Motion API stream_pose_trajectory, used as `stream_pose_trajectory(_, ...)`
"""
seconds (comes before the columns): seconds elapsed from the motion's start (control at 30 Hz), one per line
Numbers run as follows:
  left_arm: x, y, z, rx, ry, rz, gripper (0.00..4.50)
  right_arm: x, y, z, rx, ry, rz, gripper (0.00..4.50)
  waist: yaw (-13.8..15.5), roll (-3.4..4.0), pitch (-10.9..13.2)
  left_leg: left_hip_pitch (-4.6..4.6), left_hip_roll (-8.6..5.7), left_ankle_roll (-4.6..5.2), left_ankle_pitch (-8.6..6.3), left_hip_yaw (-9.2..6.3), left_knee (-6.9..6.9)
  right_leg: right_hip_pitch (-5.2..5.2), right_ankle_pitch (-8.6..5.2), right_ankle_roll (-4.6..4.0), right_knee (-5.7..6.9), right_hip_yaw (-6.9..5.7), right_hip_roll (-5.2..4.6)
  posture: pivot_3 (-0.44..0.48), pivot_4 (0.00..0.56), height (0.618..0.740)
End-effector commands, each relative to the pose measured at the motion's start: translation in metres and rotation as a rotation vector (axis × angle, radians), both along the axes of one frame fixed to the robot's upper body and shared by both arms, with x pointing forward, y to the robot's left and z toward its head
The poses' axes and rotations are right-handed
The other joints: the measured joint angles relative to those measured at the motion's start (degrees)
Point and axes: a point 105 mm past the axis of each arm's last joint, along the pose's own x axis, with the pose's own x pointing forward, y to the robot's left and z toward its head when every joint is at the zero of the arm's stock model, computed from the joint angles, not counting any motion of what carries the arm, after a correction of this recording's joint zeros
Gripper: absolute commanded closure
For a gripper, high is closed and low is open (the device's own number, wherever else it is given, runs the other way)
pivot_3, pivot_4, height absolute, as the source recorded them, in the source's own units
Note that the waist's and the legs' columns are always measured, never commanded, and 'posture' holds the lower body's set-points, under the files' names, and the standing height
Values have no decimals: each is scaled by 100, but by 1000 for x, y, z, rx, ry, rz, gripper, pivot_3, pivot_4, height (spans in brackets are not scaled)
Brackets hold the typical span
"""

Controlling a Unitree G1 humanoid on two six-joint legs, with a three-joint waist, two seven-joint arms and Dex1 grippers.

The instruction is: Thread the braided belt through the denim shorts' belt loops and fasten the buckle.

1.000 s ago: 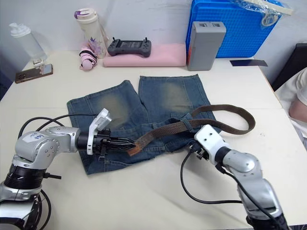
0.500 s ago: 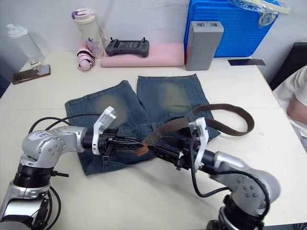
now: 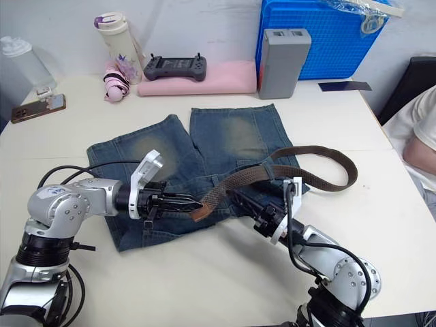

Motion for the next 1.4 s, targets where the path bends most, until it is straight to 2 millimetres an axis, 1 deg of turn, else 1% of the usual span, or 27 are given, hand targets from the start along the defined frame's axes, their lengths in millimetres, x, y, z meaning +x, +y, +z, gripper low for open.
stream_pose_trajectory(0.03,-4,-1,9,-20,-32,-25,4500,1,7,18,169,1,-5,63,-36,1,1,0,0,0,0,0,0,0,0,0,0,0,0,0,150,724)
stream_pose_trajectory(0.1,-4,-1,10,-21,-32,-26,4500,2,7,22,187,23,-6,63,-47,2,1,0,1,-1,0,0,0,-1,0,0,0,0,0,0,150,724)
stream_pose_trajectory(0.2,-3,-2,11,-30,-32,-22,4500,5,12,23,197,63,-12,63,-47,6,4,-1,2,-1,0,1,-4,-2,-1,-1,-3,3,-1,0,150,724)
stream_pose_trajectory(0.23,-3,-2,11,-31,-32,-21,4500,6,13,23,201,71,-16,284,-45,5,3,-1,1,0,0,2,-3,-3,-1,-1,-2,5,-1,0,150,724)
stream_pose_trajectory(0.3,-2,-2,11,-30,-32,-18,4500,6,13,24,208,82,-22,895,-43,7,5,0,3,0,1,1,-5,-3,-2,-1,-3,5,-1,0,150,724)
stream_pose_trajectory(0.37,-2,-1,11,-29,-30,-15,4500,6,13,25,210,89,-28,1883,-41,7,5,0,3,0,1,1,-4,-2,-2,-1,-3,5,-1,0,150,724)
stream_pose_trajectory(0.4,-1,0,10,-28,-29,-12,4500,5,13,25,210,90,-30,2296,-39,7,5,0,3,1,1,1,-4,-2,-2,-1,-3,5,-1,0,150,724)
stream_pose_trajectory(0.43,-1,0,10,-24,-25,-6,4500,5,12,26,211,91,-31,2837,-38,7,5,0,3,1,1,1,-4,-2,-2,-1,-3,5,-1,0,150,724)
stream_pose_trajectory(0.47,0,1,10,-21,-22,-2,4500,5,12,26,212,91,-32,3122,-37,7,5,0,3,1,1,1,-4,-2,-2,-1,-3,5,-1,0,150,724)
stream_pose_trajectory(0.5,0,1,9,-19,-20,0,4500,5,12,27,216,91,-36,3676,-38,7,5,-1,3,1,1,1,-4,-2,-2,-1,-3,5,-1,0,150,724)
stream_pose_trajectory(0.57,-1,2,8,-12,-19,-3,4500,6,11,28,220,90,-43,4435,-41,7,5,-1,4,1,1,1,-4,-2,-2,-1,-3,6,-1,0,150,724)
stream_pose_trajectory(0.63,0,4,6,3,-15,8,4500,7,10,29,220,89,-48,4435,-39,7,5,0,5,1,1,1,-4,-2,-2,-1,-3,5,-1,0,150,724)
stream_pose_trajectory(0.7,6,5,5,4,-25,43,4500,8,10,29,221,87,-54,4435,-37,7,5,0,5,2,1,1,-4,-2,-2,-1,-3,5,-1,0,150,724)
stream_pose_trajectory(0.77,9,7,8,-19,-49,61,3674,11,8,31,240,89,-76,4500,-34,7,5,-1,5,2,1,1,-4,-2,-2,-1,-5,6,-2,0,150,724)
stream_pose_trajectory(0.8,11,8,10,-21,-71,71,3362,13,7,32,248,91,-86,4500,-33,7,5,-1,5,3,1,1,-4,-2,-2,-1,-5,6,-3,0,150,724)
stream_pose_trajectory(0.83,15,10,9,-6,-108,101,2884,15,5,32,250,90,-101,4500,-32,7,5,-2,5,3,1,1,-4,-2,-2,-1,-5,5,-3,0,150,724)
stream_pose_trajectory(0.87,20,13,6,26,-158,133,2257,18,3,32,248,91,-122,4500,-33,7,5,-1,5,3,1,1,-4,-2,-2,-1,-5,5,-3,0,150,724)
stream_pose_trajectory(0.9,24,18,0,76,-222,166,2149,20,0,31,243,95,-151,4500,-34,7,5,-1,5,3,1,1,-4,-2,-2,-1,-5,5,-3,0,150,724)
stream_pose_trajectory(0.93,26,26,-6,108,-289,213,1710,27,-8,27,228,112,-220,4500,-45,8,5,-1,6,3,1,1,-5,-2,-2,-1,-6,6,-4,0,150,724)
stream_pose_trajectory(1.0,24,35,-12,130,-373,263,1710,35,-17,22,212,134,-306,4500,-56,11,4,8,6,3,0,11,-17,-3,-2,-1,-6,16,-4,0,150,724)
stream_pose_trajectory(1.1,10,44,-13,93,-452,325,1710,44,-28,17,232,164,-404,4500,-39,10,5,5,7,3,1,13,-29,-10,-2,-2,-8,15,-5,0,150,724)
stream_pose_trajectory(1.17,-1,46,-16,94,-492,343,1710,50,-34,10,265,201,-461,4500,-35,10,5,-2,9,3,1,12,-32,-14,-2,-2,-15,17,-6,0,150,724)
stream_pose_trajectory(1.27,-12,45,-18,104,-556,345,1710,55,-36,3,302,240,-501,4500,-11,12,6,-1,6,7,-1,10,-34,-10,-2,-2,-20,17,-12,0,150,724)
stream_pose_trajectory(1.4,-16,44,-22,125,-658,372,1710,57,-36,2,353,263,-520,4500,-22,16,8,0,5,13,-3,9,-35,-8,-2,-2,-18,18,-13,0,150,724)
